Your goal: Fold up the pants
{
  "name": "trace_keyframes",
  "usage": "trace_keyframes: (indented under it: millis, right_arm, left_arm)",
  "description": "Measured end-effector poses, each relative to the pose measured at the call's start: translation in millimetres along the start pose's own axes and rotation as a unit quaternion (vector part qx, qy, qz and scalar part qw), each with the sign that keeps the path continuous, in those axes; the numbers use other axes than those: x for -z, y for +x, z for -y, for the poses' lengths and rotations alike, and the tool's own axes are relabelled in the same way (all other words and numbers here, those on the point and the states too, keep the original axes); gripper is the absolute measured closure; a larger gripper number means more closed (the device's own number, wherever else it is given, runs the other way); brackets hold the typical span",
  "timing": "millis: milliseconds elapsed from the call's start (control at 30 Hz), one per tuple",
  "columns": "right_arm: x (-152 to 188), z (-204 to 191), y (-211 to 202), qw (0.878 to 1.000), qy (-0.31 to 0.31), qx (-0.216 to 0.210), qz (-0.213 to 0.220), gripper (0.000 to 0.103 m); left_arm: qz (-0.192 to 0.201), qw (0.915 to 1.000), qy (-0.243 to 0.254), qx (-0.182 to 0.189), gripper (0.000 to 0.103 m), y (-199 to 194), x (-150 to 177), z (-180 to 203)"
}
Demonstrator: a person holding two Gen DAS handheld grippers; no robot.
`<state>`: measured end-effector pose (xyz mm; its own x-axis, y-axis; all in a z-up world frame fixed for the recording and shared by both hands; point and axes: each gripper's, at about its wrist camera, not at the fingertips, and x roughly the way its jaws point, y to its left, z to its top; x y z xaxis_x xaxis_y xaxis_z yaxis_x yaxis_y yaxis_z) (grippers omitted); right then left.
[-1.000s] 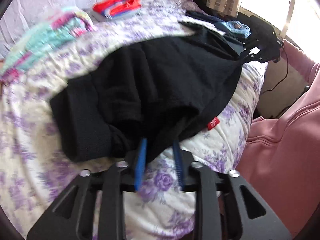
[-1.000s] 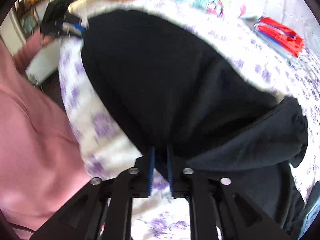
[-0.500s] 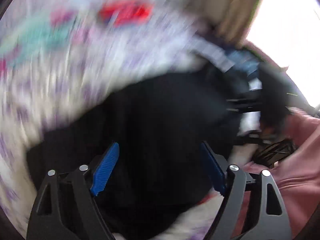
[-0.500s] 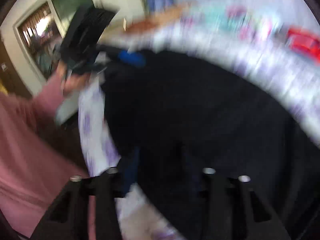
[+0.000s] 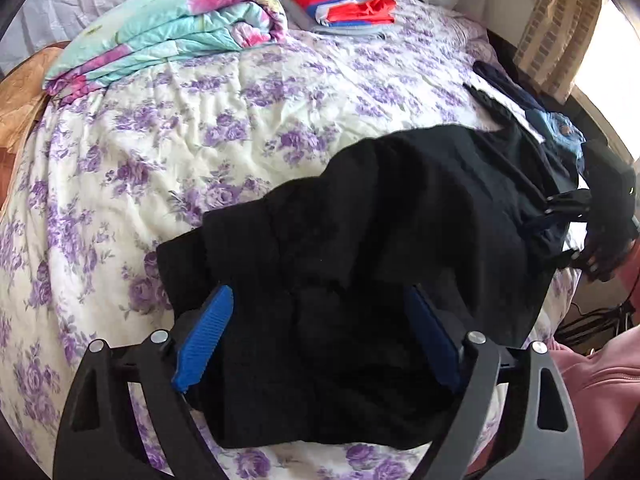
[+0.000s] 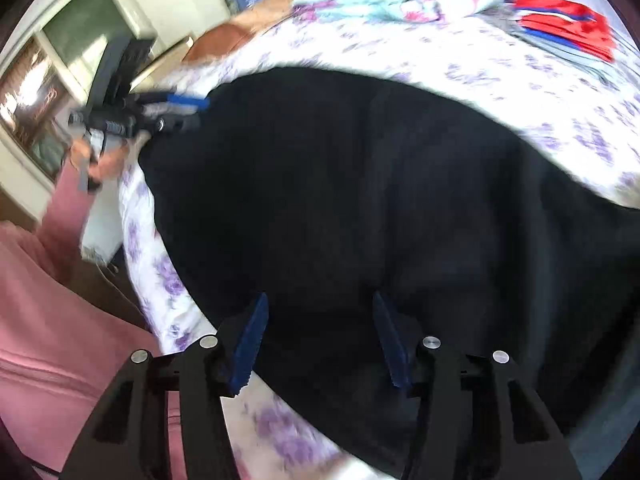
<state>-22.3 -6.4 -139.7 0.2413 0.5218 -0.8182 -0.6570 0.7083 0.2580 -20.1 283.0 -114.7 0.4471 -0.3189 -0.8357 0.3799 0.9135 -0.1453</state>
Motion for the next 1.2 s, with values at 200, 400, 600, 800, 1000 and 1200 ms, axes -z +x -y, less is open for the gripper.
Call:
trace_keyframes:
  millis: [200, 400, 600, 800, 1000, 1200]
  right_arm:
    - [-33, 78, -102, 0.954, 0.166, 0.183, 0.173, 0.025]
    - [-62, 168, -93, 0.908, 0.287, 0.270, 0.144, 0.024]
    - [-81, 209, -35, 0.892, 0.283, 0.348, 0.050, 0.025]
    - [-63, 241, -31, 0.892, 0.303, 0.333, 0.033, 0.093]
    - [-35, 224, -124, 0.888, 0.319, 0.290, 0.161, 0.096]
    - [59, 192, -245, 0.835, 0.356, 0.249, 0.338, 0.096]
  left_arm:
    - [0.092, 0.9938, 0.017, 0.061, 0.014, -31, -32, 58]
    - [0.010, 0.9896, 0.089, 0.112, 0.012, 58, -40, 145]
    - [0.003, 0.9868, 0.155, 0.047, 0.009, 92, -25, 175]
    - [0.013, 0.9881, 0.102, 0.115, 0.008, 90, -31, 148]
    - [0.018, 0.9871, 0.102, 0.122, 0.007, 94, -35, 148]
    - [0.019, 0.9868, 0.102, 0.125, 0.005, 88, -28, 149]
